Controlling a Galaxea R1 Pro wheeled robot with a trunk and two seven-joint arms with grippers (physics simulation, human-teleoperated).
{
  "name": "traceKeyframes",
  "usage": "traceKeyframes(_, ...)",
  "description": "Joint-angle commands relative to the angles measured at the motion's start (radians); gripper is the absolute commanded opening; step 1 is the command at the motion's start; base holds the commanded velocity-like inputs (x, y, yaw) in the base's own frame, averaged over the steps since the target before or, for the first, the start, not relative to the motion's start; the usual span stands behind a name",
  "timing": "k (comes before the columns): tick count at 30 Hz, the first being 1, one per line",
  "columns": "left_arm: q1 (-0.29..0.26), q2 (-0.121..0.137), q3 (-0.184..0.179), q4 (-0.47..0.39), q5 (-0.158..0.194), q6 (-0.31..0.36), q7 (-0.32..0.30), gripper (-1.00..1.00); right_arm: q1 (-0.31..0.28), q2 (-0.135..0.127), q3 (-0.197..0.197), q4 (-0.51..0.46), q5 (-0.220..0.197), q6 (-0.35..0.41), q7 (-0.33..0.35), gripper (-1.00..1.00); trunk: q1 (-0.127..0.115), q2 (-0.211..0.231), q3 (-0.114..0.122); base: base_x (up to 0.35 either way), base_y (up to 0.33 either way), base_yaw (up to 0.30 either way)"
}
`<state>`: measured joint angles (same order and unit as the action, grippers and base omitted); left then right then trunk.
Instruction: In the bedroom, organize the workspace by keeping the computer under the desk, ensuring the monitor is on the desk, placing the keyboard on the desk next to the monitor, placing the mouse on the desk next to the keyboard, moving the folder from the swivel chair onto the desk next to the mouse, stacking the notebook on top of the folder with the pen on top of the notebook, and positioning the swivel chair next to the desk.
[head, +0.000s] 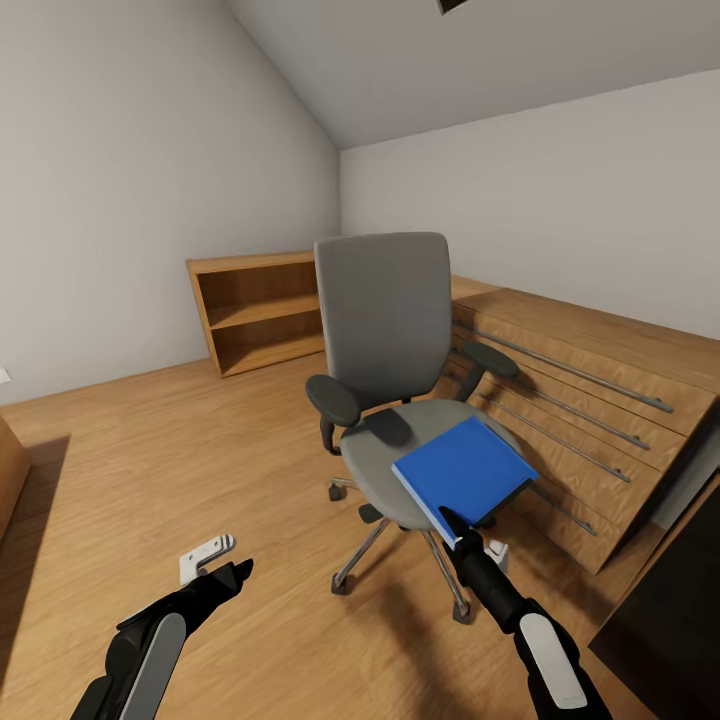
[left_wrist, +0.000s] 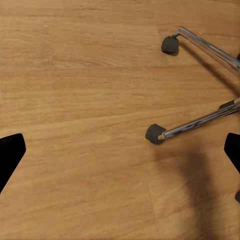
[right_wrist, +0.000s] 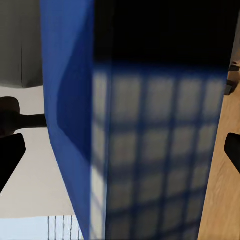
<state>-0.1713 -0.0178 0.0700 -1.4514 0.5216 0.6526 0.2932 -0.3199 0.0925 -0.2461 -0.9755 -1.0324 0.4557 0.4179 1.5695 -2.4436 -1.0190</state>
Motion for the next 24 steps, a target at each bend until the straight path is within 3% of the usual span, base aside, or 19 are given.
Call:
traceKeyframes(1,-0.001,-0.001,0.001,-0.001,0.011,0.004,0.008,1.00,-0.001,0.001,-0.004,0.000,-0.006,0.009,0.001,1.00,0.000,0.000,-0.001,0.000,0.000,0.000)
traceKeyframes(6,-0.001,-0.001,0.001,-0.001,0.011,0.004,0.007,1.00,-0.001,0.001,-0.004,0.000,-0.006,0.009,0.001,1.00,0.000,0.000,-0.001,0.000,0.000,0.000)
traceKeyframes(7,-0.001,-0.001,0.001,-0.001,0.012,0.004,0.007,1.00,-0.001,0.001,-0.004,0.000,-0.006,0.009,0.001,-1.00,0.000,0.000,-0.001,0.000,0.000,0.000)
traceKeyframes(19,-0.001,-0.002,0.001,0.000,0.012,0.004,0.009,1.00,-0.001,0.001,-0.005,0.000,-0.006,0.009,0.001,-1.00,0.000,0.000,-0.001,0.000,0.000,0.000)
traceKeyframes(24,-0.001,-0.002,-0.002,0.000,0.011,0.004,0.010,1.00,-0.001,0.001,-0.005,0.000,-0.005,0.009,0.001,-1.00,-0.019,0.035,0.015,0.000,0.000,0.000)
